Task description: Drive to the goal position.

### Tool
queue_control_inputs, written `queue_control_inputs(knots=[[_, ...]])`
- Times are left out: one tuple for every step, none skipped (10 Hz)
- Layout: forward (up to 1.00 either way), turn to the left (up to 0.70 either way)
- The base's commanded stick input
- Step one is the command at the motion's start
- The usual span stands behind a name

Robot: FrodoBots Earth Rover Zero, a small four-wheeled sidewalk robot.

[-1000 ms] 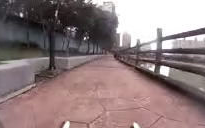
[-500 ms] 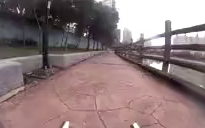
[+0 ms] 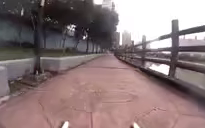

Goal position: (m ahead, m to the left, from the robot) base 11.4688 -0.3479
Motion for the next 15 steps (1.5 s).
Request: queue_control_inputs(knots=[[0.7,0.0],[0.7,0.0],[0.7,0.0],[0.7,0.0],[0.7,0.0],[0.7,0.0],[0.7,0.0],[0.7,0.0],[0.7,0.0],[0.7,0.0],[0.7,0.0],[0.7,0.0],[0.7,0.0],[0.7,0.0],[0.7,0.0]])
